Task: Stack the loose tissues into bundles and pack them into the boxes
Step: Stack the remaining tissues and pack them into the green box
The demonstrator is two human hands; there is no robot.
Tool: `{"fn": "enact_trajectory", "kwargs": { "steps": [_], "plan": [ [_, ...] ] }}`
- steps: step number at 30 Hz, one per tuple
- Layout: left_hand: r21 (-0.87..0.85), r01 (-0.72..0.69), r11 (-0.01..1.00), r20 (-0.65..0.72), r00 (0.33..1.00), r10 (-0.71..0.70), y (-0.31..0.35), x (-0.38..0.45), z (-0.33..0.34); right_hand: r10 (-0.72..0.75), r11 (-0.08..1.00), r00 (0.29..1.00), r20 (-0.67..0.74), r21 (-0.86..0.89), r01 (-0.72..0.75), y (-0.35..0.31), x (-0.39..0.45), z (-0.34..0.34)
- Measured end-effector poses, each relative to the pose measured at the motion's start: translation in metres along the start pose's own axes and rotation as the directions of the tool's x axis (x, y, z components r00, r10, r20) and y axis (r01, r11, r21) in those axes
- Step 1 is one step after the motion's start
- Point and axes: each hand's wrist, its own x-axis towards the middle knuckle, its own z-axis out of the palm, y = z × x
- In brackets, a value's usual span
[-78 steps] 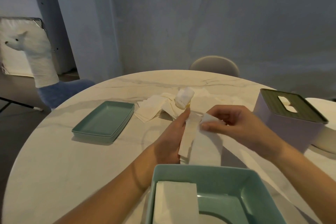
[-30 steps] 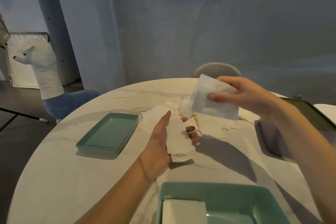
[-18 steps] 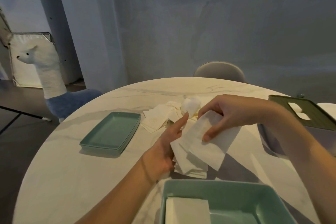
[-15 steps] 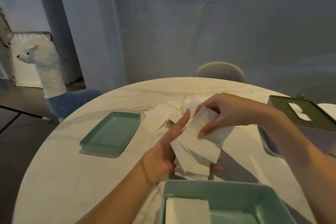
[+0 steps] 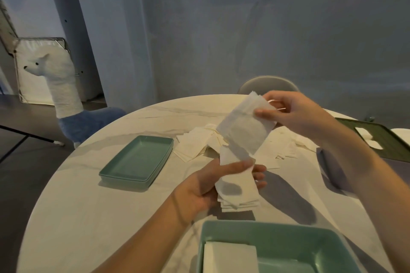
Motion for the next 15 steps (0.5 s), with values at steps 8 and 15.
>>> {"fn": "enact_trajectory", "kwargs": {
  "steps": [8, 15],
  "plan": [
    [-0.199, -0.288, 0.937, -0.158, 0.953, 0.259, 0.001, 0.003, 0.003, 0.031, 0.99, 0.988, 0.151, 0.13, -0.051, -0.003, -0.003, -0.001],
    [-0.241, -0.19, 0.952, -0.232, 0.964, 0.134, 0.004, 0.016, -0.006, 0.118, 0.992, 0.896, 0.428, -0.091, -0.087, -0.004, -0.006, 0.024]
  ]
}}
